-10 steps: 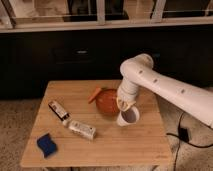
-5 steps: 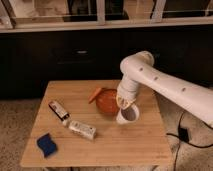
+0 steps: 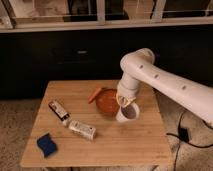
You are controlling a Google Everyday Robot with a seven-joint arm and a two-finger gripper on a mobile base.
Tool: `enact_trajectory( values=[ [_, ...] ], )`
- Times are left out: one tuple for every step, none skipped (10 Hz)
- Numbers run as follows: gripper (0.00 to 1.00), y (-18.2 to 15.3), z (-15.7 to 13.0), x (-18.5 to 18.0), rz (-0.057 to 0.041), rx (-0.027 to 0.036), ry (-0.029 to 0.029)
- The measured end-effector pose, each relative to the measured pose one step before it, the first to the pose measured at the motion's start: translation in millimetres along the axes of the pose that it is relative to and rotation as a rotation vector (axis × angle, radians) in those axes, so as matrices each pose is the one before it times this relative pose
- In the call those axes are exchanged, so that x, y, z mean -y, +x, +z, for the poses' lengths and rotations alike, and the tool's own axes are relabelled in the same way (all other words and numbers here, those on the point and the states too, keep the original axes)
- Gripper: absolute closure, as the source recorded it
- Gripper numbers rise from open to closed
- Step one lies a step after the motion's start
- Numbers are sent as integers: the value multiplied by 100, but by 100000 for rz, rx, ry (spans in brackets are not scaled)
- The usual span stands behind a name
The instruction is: Pick up the ceramic cup
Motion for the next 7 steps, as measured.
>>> enact_trajectory(
  values=[
    [98, 71, -204, 111, -9, -208, 270],
    [98, 77, -217, 107, -54, -202, 215],
    [98, 70, -307, 100, -62, -259, 229],
    [98, 47, -232, 88, -63, -179, 193],
    [98, 64, -334, 148, -20, -232, 344],
    [98, 1, -19, -27, -111, -66, -318],
    [98, 77, -127, 132, -171, -302, 338]
  ],
)
